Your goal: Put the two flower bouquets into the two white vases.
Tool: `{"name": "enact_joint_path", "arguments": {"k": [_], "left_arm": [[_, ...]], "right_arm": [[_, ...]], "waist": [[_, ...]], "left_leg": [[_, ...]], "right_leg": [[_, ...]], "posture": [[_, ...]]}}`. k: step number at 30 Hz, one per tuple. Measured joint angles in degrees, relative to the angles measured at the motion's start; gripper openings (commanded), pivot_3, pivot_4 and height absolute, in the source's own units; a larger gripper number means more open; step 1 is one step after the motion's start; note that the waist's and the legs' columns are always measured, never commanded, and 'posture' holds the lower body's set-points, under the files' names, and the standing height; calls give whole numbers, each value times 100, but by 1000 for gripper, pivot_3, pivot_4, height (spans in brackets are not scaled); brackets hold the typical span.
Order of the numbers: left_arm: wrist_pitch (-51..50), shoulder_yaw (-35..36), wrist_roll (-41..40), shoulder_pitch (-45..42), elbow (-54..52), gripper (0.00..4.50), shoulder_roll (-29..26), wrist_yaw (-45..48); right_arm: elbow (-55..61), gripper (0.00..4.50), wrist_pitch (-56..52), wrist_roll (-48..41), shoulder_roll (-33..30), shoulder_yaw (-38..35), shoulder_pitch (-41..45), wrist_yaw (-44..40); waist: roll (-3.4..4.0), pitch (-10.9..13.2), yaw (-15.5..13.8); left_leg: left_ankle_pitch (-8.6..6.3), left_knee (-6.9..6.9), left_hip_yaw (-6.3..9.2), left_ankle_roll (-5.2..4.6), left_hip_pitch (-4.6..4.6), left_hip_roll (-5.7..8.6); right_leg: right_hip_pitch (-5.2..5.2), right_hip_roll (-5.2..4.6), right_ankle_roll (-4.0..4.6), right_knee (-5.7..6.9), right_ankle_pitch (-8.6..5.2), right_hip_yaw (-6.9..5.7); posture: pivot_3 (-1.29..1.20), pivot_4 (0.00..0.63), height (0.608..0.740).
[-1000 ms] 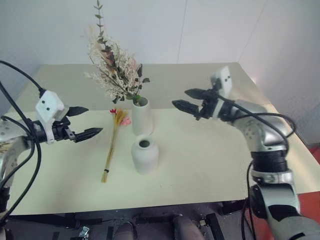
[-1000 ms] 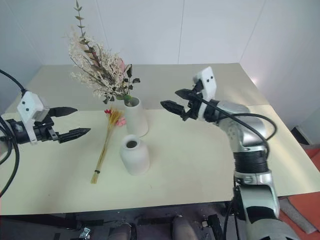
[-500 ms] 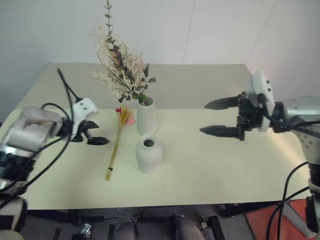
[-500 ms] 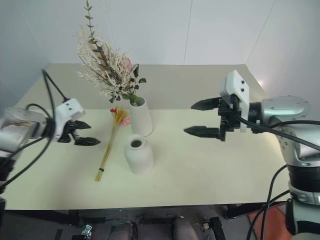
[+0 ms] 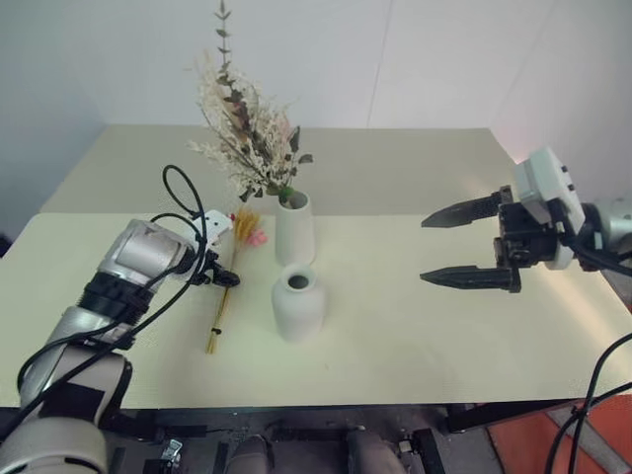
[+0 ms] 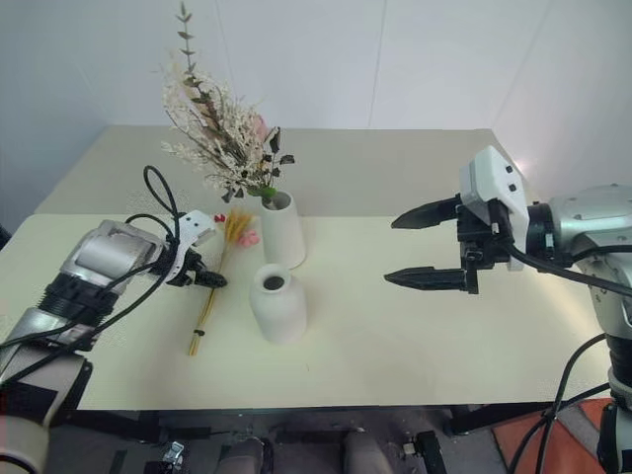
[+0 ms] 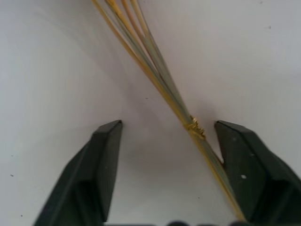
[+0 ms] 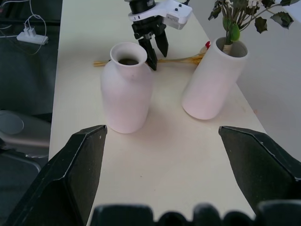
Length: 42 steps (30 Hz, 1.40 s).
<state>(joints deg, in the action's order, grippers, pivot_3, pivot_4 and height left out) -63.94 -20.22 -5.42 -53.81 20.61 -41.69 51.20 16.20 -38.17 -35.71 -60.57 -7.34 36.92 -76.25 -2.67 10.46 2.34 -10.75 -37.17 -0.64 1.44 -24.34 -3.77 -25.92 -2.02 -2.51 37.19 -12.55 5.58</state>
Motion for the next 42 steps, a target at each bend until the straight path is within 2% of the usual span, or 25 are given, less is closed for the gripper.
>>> {"name": "enact_joint_path", "arguments": {"k": [6,8,12,15,20,23,25,26,28,33,37,42], "left_arm": [[-80,201,-5,-20,170,430,47,-159],[-137,253,-5,-14,171,35,29,-205],[-302,539,1,116,129,35,-103,-519],[-368,1092,-3,430,-108,35,-219,-904],[653,3103,-433,2274,-1888,35,-257,-1224],[1214,4536,-1192,3052,-3201,35,166,-1108],[1081,5258,-1856,3120,-3811,35,179,-1005],[931,5601,-2312,3095,-4099,35,178,-940],[605,6055,-3311,2957,-4577,35,179,-810],[379,6054,-4705,2458,-4876,35,220,-1015],[472,5583,-5125,1804,-4702,35,346,-1263],[909,4710,-5241,1063,-4164,35,747,-1297]], "right_arm": [[10,4500,46,-50,-126,-38,-155,-70],[9,4500,57,-50,-126,-38,-188,-73],[-11,4500,130,-46,-138,-38,-239,-82],[-57,4500,158,-45,-175,-50,-344,-101],[-192,4500,306,66,-193,-130,-724,-79],[-273,4500,387,81,-191,-203,-911,-60],[-309,4500,444,84,-187,-213,-942,-59],[-331,4500,465,85,-187,-223,-987,-59],[-372,4500,508,86,-187,-224,-1035,-59],[-475,4500,566,111,-181,-230,-1077,-34],[-490,4500,581,118,-167,-241,-1164,15],[-368,4500,580,107,-157,-295,-1356,168]], "waist": [[0,0,4],[0,0,5],[0,0,37],[0,0,28],[0,0,25],[-4,-1,-17],[-4,-1,-48],[-4,-1,-52],[-4,-1,-55],[-4,-2,-32],[-4,-2,-10],[-5,-2,4]], "left_leg": [[0,-3,2,0,-1,0],[0,-5,3,0,-1,1],[0,-4,6,0,-1,0],[0,-5,8,0,-2,0],[0,-7,3,0,-5,-3],[0,-19,6,1,-3,-4],[0,-25,7,1,5,-4],[0,-29,7,1,21,-4],[-1,-32,5,1,49,0],[-1,-36,5,2,87,4],[-1,-38,5,1,109,6],[-2,-41,9,1,107,8]], "right_leg": [[1,-1,0,1,0,-1],[1,-1,0,1,1,0],[1,0,0,2,1,-1],[1,0,1,3,1,-2],[-1,-4,48,3,30,-2],[12,-7,48,1,31,-11],[27,-7,34,-1,28,-14],[50,-8,0,-5,8,-15],[83,-17,-7,-12,3,-17],[118,-19,-1,-12,-1,-15],[145,-19,-3,-16,0,-13],[151,-19,-10,-21,2,-13]], "posture": [[0,150,740],[0,150,740],[0,150,740],[0,150,740],[0,150,740],[0,150,740],[0,150,740],[0,150,740],[0,150,740],[0,150,740],[0,150,740],[0,150,740]]}}
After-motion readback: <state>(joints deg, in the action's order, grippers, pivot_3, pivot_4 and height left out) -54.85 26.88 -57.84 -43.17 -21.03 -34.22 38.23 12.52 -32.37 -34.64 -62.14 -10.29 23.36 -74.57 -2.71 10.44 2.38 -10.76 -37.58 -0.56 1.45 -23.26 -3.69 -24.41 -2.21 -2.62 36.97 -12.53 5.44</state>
